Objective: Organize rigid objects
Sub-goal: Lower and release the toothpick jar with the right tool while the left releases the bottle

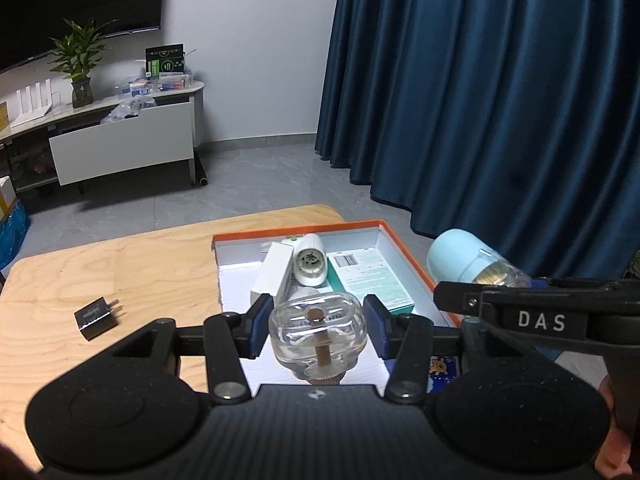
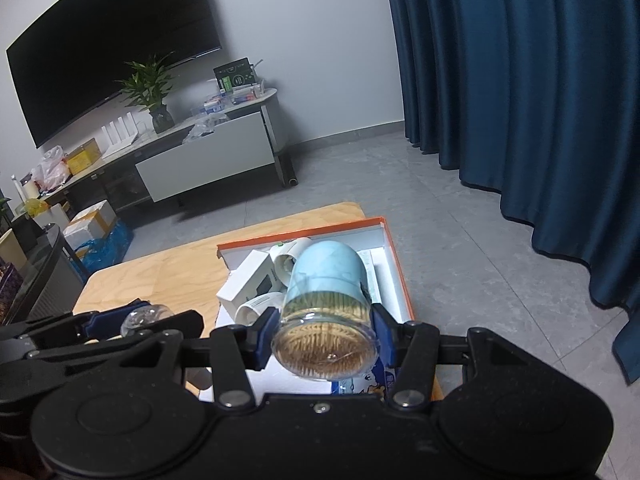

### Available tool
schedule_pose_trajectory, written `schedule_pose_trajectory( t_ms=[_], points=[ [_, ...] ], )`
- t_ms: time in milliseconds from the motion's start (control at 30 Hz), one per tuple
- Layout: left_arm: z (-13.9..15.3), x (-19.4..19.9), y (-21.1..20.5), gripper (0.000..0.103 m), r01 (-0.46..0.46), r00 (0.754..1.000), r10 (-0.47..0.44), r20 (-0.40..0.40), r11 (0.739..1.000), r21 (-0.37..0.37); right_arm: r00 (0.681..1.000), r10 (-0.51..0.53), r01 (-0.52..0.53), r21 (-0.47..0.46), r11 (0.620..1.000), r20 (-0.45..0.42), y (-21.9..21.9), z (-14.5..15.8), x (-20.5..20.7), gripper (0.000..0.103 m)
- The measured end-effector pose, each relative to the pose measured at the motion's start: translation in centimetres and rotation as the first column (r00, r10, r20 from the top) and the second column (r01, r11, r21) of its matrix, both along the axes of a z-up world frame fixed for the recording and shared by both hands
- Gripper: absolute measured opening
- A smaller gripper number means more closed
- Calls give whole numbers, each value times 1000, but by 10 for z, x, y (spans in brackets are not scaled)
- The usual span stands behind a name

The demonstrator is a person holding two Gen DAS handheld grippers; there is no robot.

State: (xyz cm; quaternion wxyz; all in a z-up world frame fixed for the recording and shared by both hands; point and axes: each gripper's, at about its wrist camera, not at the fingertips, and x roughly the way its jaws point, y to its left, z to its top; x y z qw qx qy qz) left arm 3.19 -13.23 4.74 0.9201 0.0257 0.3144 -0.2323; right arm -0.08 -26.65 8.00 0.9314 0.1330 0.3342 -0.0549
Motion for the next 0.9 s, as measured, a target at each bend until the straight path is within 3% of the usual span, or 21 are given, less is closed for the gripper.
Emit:
schedule_pose_trajectory(
  t_ms=[900],
  points=[
    [-23,2,-21,50,50,997,-47,-69,998,32,997,8,-8,-6,1000,-74,-14,-28,33,60]
  ],
)
